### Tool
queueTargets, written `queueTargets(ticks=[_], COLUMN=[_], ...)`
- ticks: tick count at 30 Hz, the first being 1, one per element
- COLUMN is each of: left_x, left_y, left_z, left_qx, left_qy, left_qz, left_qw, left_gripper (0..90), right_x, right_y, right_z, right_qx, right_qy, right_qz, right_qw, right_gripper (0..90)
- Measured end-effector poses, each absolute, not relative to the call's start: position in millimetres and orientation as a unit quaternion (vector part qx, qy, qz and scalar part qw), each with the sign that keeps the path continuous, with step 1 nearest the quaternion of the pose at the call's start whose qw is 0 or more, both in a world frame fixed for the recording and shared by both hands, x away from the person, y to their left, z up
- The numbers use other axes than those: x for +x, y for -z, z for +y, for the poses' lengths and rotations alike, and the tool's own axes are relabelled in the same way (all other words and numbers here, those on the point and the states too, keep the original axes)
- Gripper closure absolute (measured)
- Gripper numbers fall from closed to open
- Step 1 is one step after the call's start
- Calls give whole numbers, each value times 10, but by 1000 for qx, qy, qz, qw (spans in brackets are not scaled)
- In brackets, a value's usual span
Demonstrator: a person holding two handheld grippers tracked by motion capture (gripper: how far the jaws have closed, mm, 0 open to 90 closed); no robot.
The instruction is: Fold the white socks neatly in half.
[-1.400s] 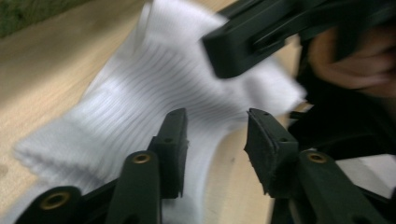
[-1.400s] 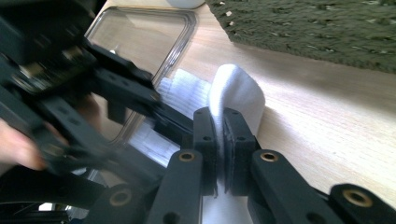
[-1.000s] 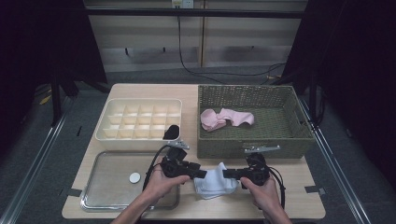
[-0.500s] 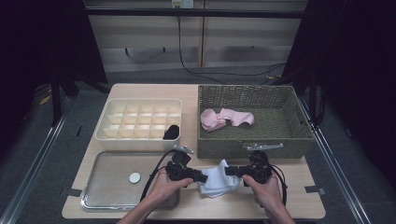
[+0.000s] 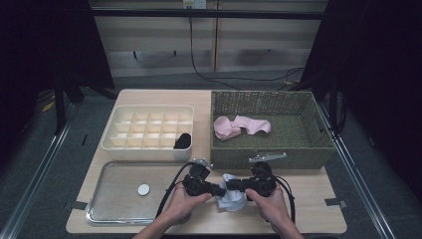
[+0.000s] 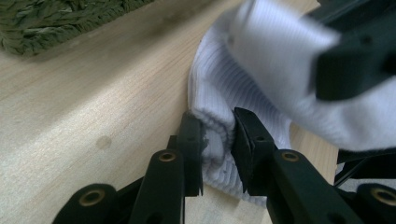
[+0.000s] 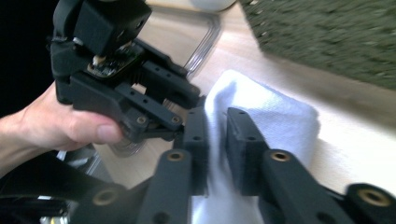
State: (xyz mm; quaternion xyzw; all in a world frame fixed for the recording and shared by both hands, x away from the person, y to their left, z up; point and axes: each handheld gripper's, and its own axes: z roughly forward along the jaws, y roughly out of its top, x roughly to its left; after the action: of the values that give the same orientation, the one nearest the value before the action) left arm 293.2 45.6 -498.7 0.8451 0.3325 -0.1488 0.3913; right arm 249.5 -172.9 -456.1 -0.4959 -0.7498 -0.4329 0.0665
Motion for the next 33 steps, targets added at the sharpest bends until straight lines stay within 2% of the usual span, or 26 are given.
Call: queueTargets(ticks=[5,7,12,15,16,18,21,22,25,33], left_x=[2932,2931,2942,2939,2940,2933,2935,2932,2933,2935], left_y=[4991,4989,4989,4989,4987,4989,4991,4990,4990,4996], left_z=[462,467,466,466,470,466,469,468,469,473], left_qx=[845,844,840,841,842,840,841,841,843,840], left_qy=[149,149,154,150,149,147,151,149,148,154], left_qz=[334,336,342,343,342,347,342,342,340,341], left_qw=[391,390,391,391,390,390,392,391,390,393], left_gripper=[734,732,725,723,723,723,723,723,723,721], right_x=[2444,2402,2313,2283,2270,2241,2234,2240,2282,2393], right_y=[4604,4585,4510,4494,4494,4515,4591,4607,4648,4588], right_z=[-1736,-1776,-1912,-1985,-1997,-2005,-1947,-1929,-1861,-1753], right_qx=[-492,-487,-493,-496,-498,-496,-495,-495,-494,-494], right_qy=[428,431,442,449,448,449,440,438,438,455], right_qz=[-754,-756,-746,-740,-739,-740,-745,-746,-747,-737], right_qw=[80,78,71,70,70,72,74,74,76,69], right_gripper=[626,619,511,506,517,661,810,832,863,879])
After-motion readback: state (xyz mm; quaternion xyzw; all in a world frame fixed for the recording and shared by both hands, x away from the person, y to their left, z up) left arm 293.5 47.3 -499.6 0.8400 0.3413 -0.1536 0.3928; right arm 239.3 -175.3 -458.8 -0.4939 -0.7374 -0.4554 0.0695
